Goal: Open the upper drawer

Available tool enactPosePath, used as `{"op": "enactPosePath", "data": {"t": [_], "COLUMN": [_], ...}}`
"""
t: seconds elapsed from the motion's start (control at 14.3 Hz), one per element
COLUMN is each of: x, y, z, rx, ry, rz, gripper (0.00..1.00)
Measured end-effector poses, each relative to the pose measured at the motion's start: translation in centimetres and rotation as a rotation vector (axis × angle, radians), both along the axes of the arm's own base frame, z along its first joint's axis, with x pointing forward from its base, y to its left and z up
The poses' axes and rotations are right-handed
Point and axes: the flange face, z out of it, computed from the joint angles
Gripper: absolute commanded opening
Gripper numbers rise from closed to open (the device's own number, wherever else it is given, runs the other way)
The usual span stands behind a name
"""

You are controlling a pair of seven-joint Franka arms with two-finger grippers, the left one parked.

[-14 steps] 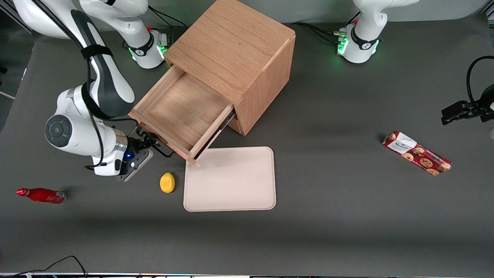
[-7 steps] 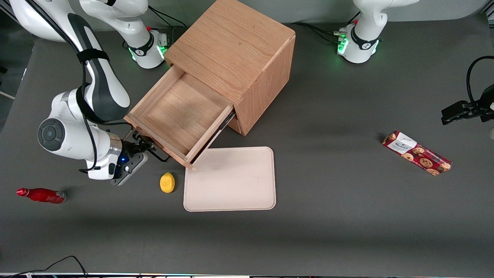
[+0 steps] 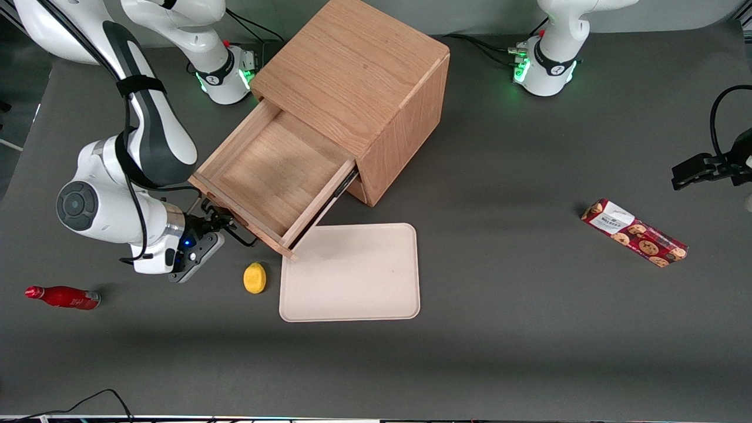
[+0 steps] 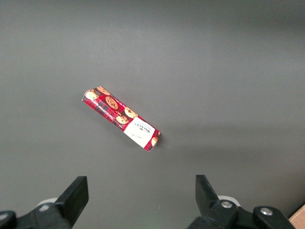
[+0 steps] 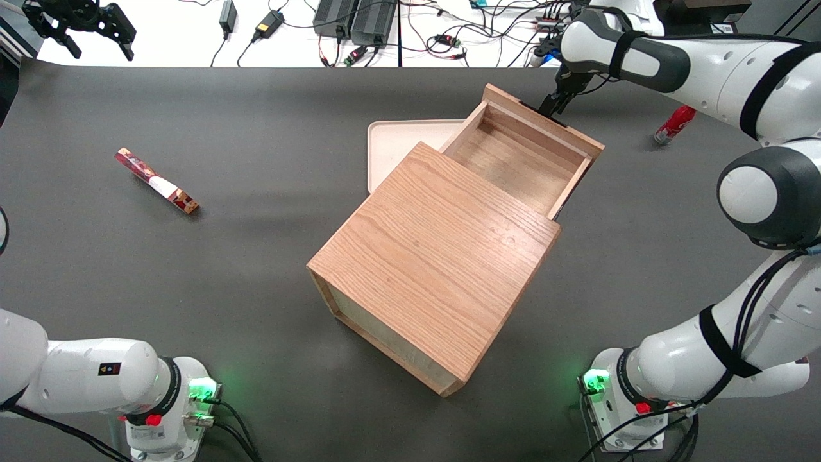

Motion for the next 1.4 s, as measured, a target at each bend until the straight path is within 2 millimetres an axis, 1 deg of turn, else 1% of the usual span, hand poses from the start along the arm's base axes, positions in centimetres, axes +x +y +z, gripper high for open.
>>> {"op": "enactPosePath", "data": {"t": [0.28,0.56,0.77,0.91,0.98,1.12,1.19,1.26,1.4], "x": [-0.1,0.0,0.1,0.1,0.2,0.3,0.4,0.3,-0.3], "y": [-0.3,-0.7,-0.7,-0.7,-0.7,-1.0,-1.6,-2.8,-5.7], "z": [0.3,1.8,2.2,3.1,4.0,6.3,7.8,9.4,12.4], "rx": [-0.013,-0.024,-0.024,-0.026,-0.026,-0.028,-0.032,-0.039,-0.056], "ry": [0.031,0.057,0.06,0.075,0.08,0.07,0.053,0.031,0.01], "rz": [0.007,0.016,0.017,0.021,0.023,0.023,0.012,-0.008,-0.055], "gripper": [1.0,1.0,1.0,1.0,1.0,1.0,1.0,1.0,1.0]}}
